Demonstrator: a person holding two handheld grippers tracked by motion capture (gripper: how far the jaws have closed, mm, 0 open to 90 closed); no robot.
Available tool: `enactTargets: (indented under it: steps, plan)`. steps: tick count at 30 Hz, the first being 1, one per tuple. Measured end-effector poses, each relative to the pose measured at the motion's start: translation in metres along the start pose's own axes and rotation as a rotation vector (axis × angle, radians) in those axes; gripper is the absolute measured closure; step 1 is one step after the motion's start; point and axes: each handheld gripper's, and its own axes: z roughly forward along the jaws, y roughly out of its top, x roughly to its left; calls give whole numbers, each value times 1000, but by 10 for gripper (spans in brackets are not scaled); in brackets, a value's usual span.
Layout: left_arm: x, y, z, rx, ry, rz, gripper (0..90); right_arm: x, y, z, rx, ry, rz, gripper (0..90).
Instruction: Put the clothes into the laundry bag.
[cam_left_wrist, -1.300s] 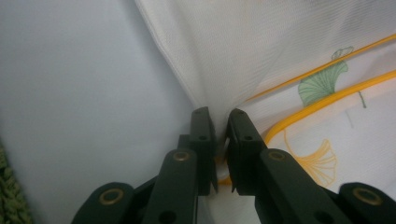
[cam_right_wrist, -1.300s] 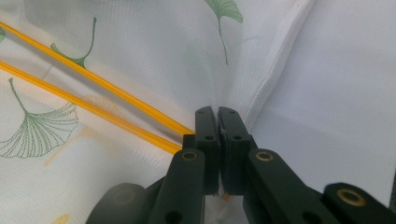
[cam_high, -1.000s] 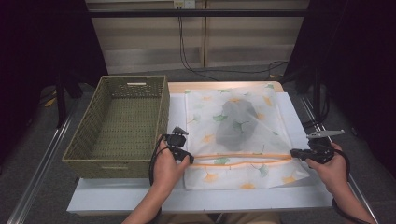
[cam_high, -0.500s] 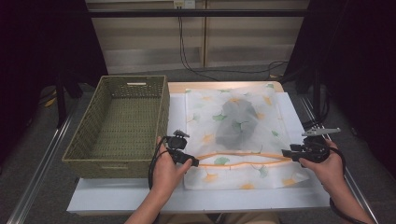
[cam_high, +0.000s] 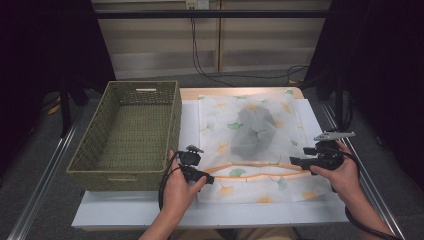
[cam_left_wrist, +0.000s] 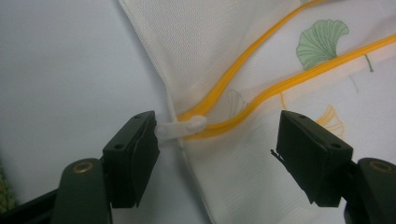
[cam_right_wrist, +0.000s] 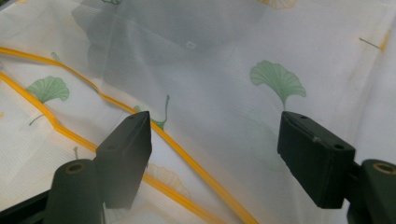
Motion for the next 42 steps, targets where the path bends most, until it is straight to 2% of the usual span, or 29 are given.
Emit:
enactTargets:
  steps: [7,10,14,18,22,24,26,27,29,31,32,34,36,38,39,40,42]
  plan:
    - [-3,-5,-2,0,1,-4,325,7,6,7,8,19,-17,258]
    - [-4,-7,-3,11,-17,-9,370,8,9,9,0,33,-21,259]
    - [-5,-9,-4,18,-13,-18,477,13,11,15,11,46,-36,264]
    - [-5,-10,-5,26,-12,-15,552,21,12,24,29,83,-76,334]
    - [-6,-9,-4,27,-12,-26,615,29,15,33,46,128,-92,431]
    - [-5,-9,-4,36,-14,-14,671,32,16,39,52,132,-105,449]
    - [-5,-9,-4,39,-23,-25,730,34,18,45,55,144,-123,460]
    - [-5,-9,-4,41,-29,-31,737,35,18,48,62,138,-132,460]
    - [-5,-8,-4,34,-10,-31,761,38,17,54,68,163,-143,491]
    - [-6,-8,-5,21,3,-40,773,41,16,59,84,170,-160,517]
    - [-5,-7,-6,24,14,-31,777,42,16,61,89,173,-159,527]
    - [-5,-6,-6,14,11,-36,777,44,15,65,101,172,-172,541]
    - [-5,-6,-5,7,8,-41,776,46,14,69,111,156,-196,555]
    - [-5,-6,-5,11,7,-35,774,46,13,72,109,163,-213,572]
    - [-5,-6,-5,12,6,-35,773,47,13,74,116,141,-223,581]
    - [-5,-6,-5,11,4,-38,771,48,12,75,113,139,-233,595]
    - [-5,-6,-5,10,6,-37,767,48,12,76,111,131,-276,635]
